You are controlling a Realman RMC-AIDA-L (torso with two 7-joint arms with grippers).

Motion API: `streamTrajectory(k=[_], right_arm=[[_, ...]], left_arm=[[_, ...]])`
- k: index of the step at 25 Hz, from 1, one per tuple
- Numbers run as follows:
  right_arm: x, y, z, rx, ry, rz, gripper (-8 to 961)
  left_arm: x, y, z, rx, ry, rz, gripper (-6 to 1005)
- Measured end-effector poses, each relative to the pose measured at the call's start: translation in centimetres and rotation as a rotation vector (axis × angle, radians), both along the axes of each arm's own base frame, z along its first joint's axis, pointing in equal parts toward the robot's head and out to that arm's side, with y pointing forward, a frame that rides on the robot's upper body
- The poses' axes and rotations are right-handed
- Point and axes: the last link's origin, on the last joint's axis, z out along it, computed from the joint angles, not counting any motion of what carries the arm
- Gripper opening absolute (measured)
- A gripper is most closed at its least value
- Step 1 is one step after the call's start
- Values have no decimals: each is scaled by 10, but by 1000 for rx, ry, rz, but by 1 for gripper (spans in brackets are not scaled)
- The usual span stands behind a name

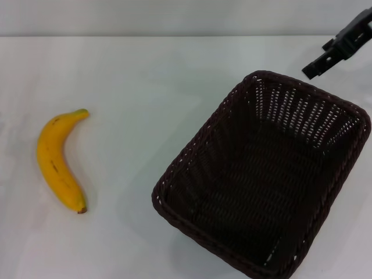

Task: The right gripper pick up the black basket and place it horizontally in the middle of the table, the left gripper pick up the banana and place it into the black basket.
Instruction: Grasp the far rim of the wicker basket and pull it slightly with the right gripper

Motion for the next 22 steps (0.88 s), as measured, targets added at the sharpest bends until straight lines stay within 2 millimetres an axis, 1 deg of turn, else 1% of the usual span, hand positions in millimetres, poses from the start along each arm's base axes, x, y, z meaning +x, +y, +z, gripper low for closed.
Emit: streamTrajectory(k=[5, 8, 15, 22], right_arm=[[-12, 10, -19, -14, -154, -11, 812], [-13, 14, -30, -47, -231, -33, 812], [-8, 20, -50, -86, -315, -52, 812], [-3, 17, -80, -128, -398, -15, 812]], left_arm=[[1, -5, 2, 16, 6, -14, 821], [1, -7, 2, 23, 6, -17, 821], [4, -3, 1, 21, 2, -25, 819], [7, -1, -3, 18, -3, -34, 817]])
